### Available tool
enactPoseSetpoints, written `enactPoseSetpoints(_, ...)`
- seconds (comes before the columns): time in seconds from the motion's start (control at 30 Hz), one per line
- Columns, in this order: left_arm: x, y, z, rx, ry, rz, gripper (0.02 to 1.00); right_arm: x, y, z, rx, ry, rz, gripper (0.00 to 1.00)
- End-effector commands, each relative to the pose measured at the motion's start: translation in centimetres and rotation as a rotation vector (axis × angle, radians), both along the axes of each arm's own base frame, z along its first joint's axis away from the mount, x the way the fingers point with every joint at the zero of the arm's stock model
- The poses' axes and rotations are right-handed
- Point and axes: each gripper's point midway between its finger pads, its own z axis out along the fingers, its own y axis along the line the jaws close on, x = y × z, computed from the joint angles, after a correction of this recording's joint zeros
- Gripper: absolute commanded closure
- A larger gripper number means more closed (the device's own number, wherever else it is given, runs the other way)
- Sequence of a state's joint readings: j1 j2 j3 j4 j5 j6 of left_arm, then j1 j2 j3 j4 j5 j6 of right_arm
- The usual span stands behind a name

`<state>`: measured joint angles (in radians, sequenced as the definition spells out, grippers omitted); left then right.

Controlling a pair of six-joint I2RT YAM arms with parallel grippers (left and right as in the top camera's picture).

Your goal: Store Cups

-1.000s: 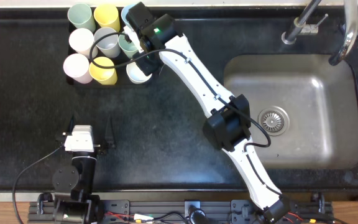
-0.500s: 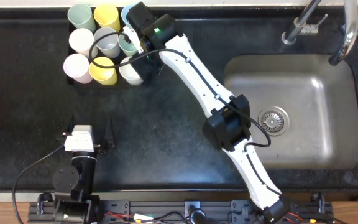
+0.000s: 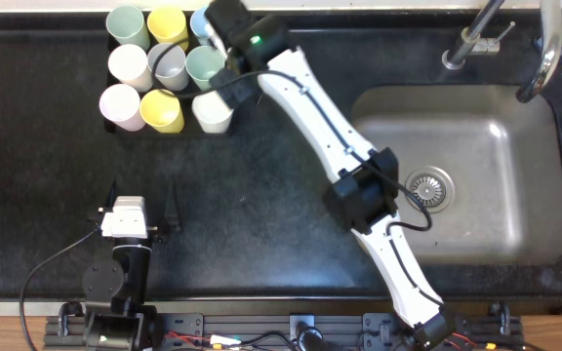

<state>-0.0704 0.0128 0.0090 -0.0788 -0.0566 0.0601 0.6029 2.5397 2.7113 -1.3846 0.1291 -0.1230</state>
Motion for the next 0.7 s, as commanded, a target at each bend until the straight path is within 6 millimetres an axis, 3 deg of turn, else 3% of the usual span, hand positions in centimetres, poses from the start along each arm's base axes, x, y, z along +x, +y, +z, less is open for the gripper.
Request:
enactPoseSetpoints(0.03, 0.0, -0.1, 0.1, 0.018, -0.007, -0.008, 0.020, 1.8, -5.6, 13.9, 0.099, -0.276, -0.135, 0.003)
enactPoseSetpoints(0.1, 0.0, -0.1, 0.1, 0.018, -0.007, -0.008, 0.020, 1.2, -8.0, 17.2, 0.134, -0.316, -0.187, 0.005)
enactPoseSetpoints(0.17, 0.0, -0.1, 0.1, 0.018, -0.007, -0.008, 0.020, 0.1, -11.8, 20.2, 0.153, -0.335, -0.259, 0.007)
enactPoseSetpoints(0.27, 0.0, -0.1, 0.1, 0.018, -0.007, -0.008, 0.020, -2.1, -17.2, 22.2, 0.131, -0.319, -0.347, 0.003)
enactPoseSetpoints(0.37, 0.0, -0.1, 0.1, 0.018, -0.007, -0.008, 0.020, -4.9, -21.4, 23.1, 0.112, -0.295, -0.425, 0.003)
enactPoseSetpoints(0.5, 0.0, -0.1, 0.1, 0.018, -0.007, -0.008, 0.020, -10.7, -25.4, 21.0, 0.066, -0.209, -0.500, 0.005)
enactPoseSetpoints(0.6, 0.0, -0.1, 0.1, 0.018, -0.007, -0.008, 0.020, -14.9, -27.7, 17.3, 0.055, -0.160, -0.571, 0.003)
enactPoseSetpoints(0.7, 0.0, -0.1, 0.1, 0.018, -0.007, -0.008, 0.020, -17.8, -28.8, 12.8, 0.068, -0.163, -0.609, 0.003)
